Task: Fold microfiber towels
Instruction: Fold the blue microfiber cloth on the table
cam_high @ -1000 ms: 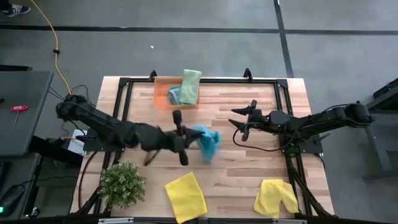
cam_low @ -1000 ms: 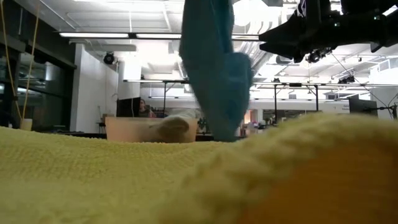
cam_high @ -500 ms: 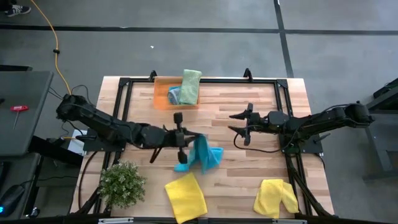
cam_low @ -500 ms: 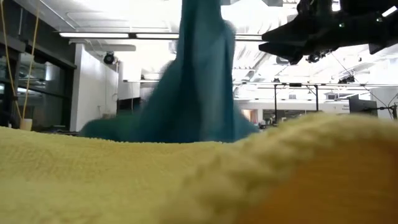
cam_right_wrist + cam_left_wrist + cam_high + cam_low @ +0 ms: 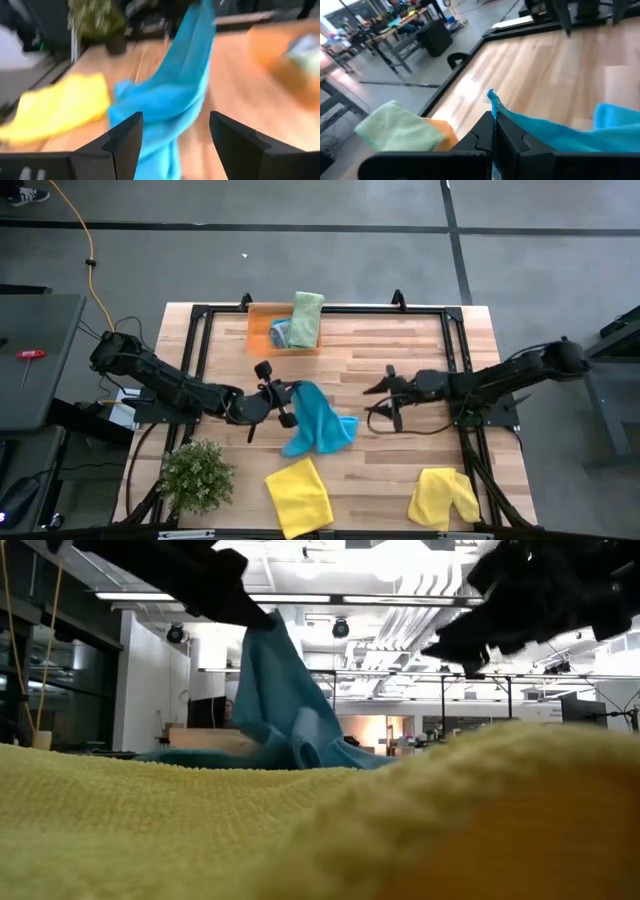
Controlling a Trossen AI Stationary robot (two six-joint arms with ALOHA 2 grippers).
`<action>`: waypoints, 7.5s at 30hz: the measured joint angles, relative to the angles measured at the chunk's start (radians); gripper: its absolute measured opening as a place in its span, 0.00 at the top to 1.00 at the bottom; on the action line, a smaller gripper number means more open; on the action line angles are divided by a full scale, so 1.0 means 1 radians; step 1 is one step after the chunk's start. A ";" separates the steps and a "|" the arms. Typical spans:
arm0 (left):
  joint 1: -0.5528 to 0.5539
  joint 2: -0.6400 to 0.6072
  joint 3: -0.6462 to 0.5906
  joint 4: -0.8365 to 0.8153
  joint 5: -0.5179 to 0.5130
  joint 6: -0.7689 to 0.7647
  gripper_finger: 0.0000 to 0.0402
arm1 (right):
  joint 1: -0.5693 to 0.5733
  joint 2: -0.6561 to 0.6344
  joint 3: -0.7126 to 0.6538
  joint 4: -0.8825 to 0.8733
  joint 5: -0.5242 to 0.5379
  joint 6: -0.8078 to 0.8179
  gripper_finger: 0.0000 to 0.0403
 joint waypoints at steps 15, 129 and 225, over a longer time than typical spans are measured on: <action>-0.039 0.000 0.001 -0.008 -0.047 -0.061 1.00 | 0.191 0.546 0.305 0.004 0.067 -0.072 0.45; -0.182 -0.235 0.239 -0.110 0.124 0.004 1.00 | 0.449 -0.378 0.549 -1.049 0.439 -0.051 1.00; 0.159 0.121 -0.089 0.135 0.225 -0.356 1.00 | 0.719 0.294 0.194 -0.341 0.394 0.596 1.00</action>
